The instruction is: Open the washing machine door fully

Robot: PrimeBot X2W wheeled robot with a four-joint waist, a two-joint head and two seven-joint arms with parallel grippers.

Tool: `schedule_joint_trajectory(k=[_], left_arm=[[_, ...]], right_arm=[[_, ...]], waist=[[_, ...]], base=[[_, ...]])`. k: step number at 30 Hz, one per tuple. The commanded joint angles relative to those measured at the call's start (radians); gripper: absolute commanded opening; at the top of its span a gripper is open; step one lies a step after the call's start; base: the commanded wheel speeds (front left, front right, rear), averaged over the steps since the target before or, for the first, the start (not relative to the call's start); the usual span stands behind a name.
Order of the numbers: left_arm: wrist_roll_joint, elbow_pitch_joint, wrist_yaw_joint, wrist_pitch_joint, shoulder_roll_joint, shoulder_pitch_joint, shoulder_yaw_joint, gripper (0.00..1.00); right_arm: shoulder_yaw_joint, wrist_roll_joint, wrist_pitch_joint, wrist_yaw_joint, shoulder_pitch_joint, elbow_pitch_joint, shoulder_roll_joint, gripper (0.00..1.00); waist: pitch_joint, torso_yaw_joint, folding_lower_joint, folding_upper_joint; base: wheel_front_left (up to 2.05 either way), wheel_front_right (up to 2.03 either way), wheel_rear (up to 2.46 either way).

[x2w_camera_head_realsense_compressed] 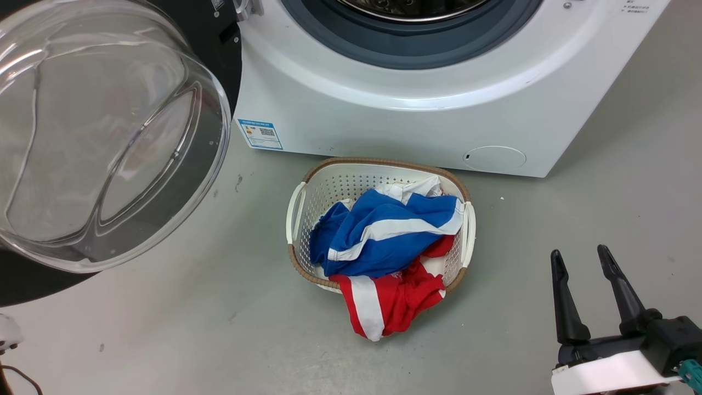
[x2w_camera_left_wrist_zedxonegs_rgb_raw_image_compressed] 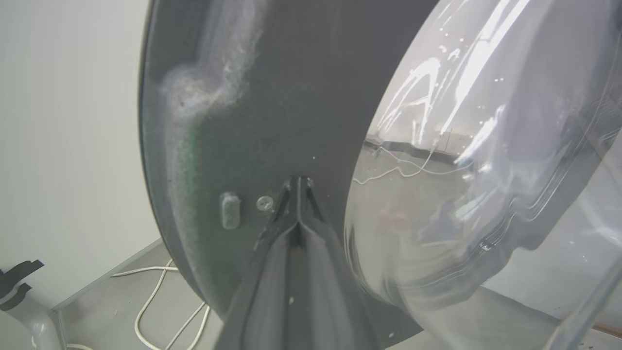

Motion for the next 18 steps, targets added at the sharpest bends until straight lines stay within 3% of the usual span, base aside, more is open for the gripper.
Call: schedule_joint_trajectory(k=[1, 12, 14, 18], left_arm=[[0.004, 0.013, -0.004, 0.003, 0.009, -0.015, 0.01, 0.0], [0.063, 0.009, -0.055, 0.002, -0.031, 0.012, 0.041, 0.0], [0.085, -0.025, -0.06, 0.002, -0.042, 0.027, 0.042, 1.0], [0.119, -0.105, -0.066, 0.002, -0.075, 0.063, 0.041, 1.0]], right_arm=[[-0.001, -0.002, -0.002, 0.0, -0.016, 0.001, 0.002, 1.0], [0.001, 0.019, -0.002, 0.0, 0.009, 0.013, 0.002, 1.0], [0.001, 0.022, -0.002, 0.0, 0.014, 0.015, 0.002, 1.0], [0.004, 0.028, -0.002, 0.0, 0.029, 0.019, 0.002, 1.0]], waist=[[-0.001, -0.001, -0.0001, -0.0001], [-0.06, -0.01, -0.0001, -0.0001], [-0.077, -0.012, -0.0001, -0.0001], [-0.108, -0.015, -0.0001, -0.0001]], base=[[0.0, 0.0, 0.0], [0.0, 0.0, 0.0], [0.0, 0.0, 0.0], [0.0, 0.0, 0.0]])
